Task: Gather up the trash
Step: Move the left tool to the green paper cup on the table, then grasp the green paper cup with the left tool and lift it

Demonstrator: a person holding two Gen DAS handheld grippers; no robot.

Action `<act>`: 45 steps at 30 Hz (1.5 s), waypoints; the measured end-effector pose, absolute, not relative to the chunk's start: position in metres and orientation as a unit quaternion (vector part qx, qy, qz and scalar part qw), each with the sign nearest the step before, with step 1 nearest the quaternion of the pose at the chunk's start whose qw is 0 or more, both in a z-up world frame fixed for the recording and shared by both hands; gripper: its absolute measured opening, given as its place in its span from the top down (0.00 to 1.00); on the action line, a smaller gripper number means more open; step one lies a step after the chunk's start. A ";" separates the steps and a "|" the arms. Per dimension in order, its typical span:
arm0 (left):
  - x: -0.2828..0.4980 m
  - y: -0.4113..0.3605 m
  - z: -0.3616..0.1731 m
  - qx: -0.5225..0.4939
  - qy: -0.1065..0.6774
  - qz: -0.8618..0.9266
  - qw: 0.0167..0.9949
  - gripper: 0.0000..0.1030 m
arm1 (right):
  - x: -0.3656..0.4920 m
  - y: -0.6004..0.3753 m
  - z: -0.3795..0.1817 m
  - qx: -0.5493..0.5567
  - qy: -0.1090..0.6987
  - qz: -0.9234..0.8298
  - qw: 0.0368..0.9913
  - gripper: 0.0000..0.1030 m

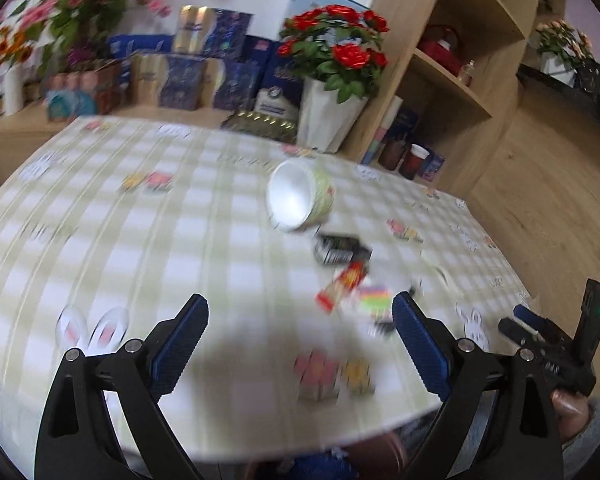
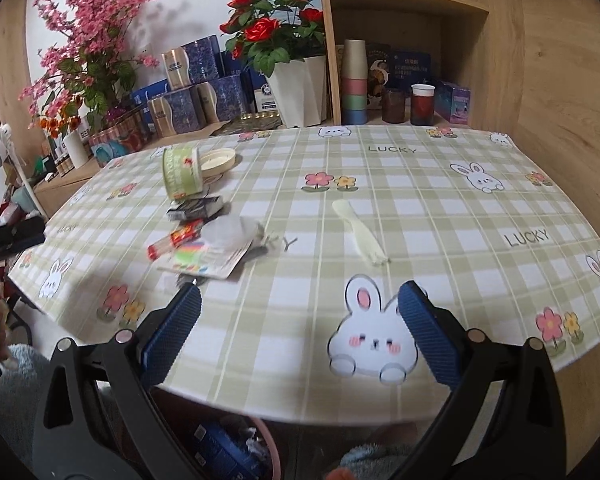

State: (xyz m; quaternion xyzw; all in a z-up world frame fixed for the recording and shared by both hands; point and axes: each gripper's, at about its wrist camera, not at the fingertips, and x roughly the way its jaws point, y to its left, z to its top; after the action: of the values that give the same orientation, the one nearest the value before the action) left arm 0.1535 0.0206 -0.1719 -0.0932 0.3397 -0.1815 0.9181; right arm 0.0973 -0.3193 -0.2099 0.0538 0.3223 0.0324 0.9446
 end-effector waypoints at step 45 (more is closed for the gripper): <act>0.322 0.004 -0.188 0.041 0.435 -0.207 0.875 0.94 | 0.140 -0.318 -0.227 0.048 0.343 0.039 0.937 0.06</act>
State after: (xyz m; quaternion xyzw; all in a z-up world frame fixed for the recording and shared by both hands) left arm 0.3217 0.0039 -0.1883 0.0414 0.4352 -0.2069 0.8753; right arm 0.1398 -0.3177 -0.2272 0.0480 0.3429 0.0393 0.9373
